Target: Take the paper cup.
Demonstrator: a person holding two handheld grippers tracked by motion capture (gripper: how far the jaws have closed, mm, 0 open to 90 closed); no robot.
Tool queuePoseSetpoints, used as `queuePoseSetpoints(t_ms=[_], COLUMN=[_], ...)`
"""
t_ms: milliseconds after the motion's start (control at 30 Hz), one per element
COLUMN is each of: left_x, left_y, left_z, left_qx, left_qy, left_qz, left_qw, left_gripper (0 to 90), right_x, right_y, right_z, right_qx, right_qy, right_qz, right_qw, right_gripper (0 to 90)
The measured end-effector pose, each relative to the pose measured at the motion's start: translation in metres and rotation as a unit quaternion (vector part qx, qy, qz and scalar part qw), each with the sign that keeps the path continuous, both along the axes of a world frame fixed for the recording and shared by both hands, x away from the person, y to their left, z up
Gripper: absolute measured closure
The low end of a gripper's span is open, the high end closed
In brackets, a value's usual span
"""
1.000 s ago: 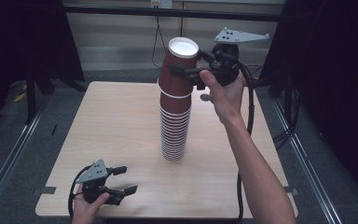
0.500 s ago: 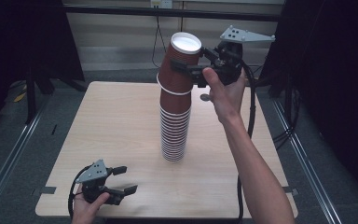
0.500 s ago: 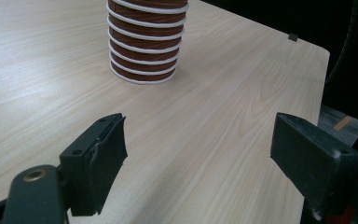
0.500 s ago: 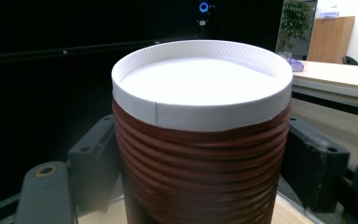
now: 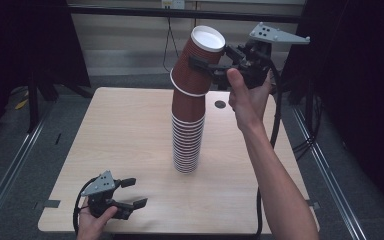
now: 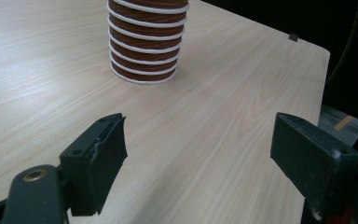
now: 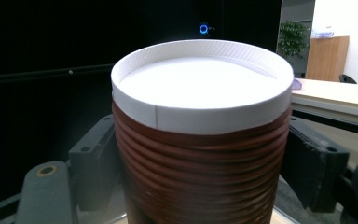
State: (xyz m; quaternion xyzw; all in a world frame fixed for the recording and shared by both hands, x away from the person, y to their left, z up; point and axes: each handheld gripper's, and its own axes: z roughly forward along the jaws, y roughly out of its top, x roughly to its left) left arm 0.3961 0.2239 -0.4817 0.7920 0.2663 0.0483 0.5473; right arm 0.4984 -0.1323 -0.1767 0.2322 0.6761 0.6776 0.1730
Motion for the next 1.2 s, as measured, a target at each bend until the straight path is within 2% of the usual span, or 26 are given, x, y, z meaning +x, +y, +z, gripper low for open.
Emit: queuePoseSetpoints(t_ms=[633,933,1200], left_x=[0.000,0.002,0.003], left_y=[0.000,-0.001,-0.003], left_z=[0.000,-0.001,-0.001], left_qx=[0.001,0.005,0.000], left_qy=[0.000,-0.003,-0.012], left_qz=[0.001,0.008,0.023], left_qw=[1.0000,0.9999,0.9997], left_gripper=[17.9,17.9,17.4], right_x=[-0.017,-0.027,-0.030], right_y=[-0.021,-0.043,-0.062], right_z=[0.007,0.006,0.000], right_qx=[0.004,0.005,0.007], right_qy=[-0.011,-0.010,-0.005], right_qz=[-0.002,-0.014,-0.026], right_qw=[0.9999,0.9998,0.9996], right_gripper=[21.9,22.0,22.0])
